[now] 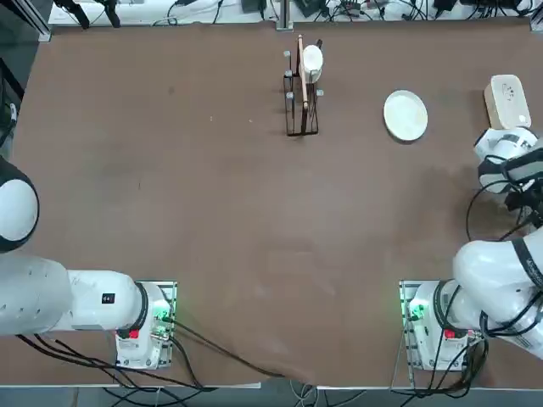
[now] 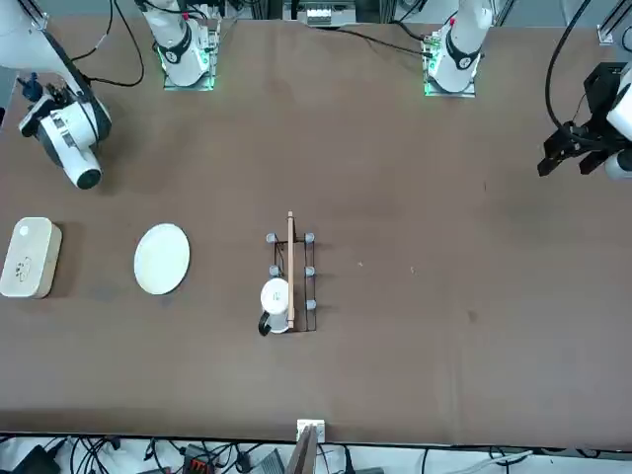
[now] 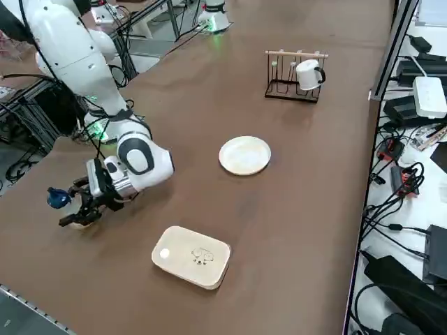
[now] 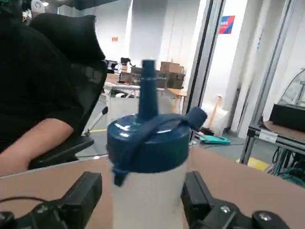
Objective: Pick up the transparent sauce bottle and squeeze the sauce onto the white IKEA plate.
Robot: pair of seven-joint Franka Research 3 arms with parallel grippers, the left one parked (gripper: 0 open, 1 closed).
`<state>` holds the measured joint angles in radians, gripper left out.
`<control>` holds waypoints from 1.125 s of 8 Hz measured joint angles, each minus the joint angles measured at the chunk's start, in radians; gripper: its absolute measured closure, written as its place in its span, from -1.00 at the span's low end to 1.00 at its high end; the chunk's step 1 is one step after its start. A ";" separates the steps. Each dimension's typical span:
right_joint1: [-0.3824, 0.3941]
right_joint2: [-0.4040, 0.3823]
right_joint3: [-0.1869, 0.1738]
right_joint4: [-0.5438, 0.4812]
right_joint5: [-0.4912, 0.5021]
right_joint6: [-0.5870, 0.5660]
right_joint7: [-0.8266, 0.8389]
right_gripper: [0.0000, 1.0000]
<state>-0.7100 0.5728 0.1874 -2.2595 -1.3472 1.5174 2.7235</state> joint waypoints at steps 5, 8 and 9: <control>0.019 -0.034 0.239 0.081 0.263 -0.120 -0.026 -1.00; 0.030 -0.042 0.407 0.315 0.451 -0.157 -0.205 -1.00; 0.035 -0.044 0.434 0.378 0.512 -0.157 -0.298 -1.00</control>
<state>-0.6746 0.5291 0.6215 -1.8816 -0.8351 1.3604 2.4258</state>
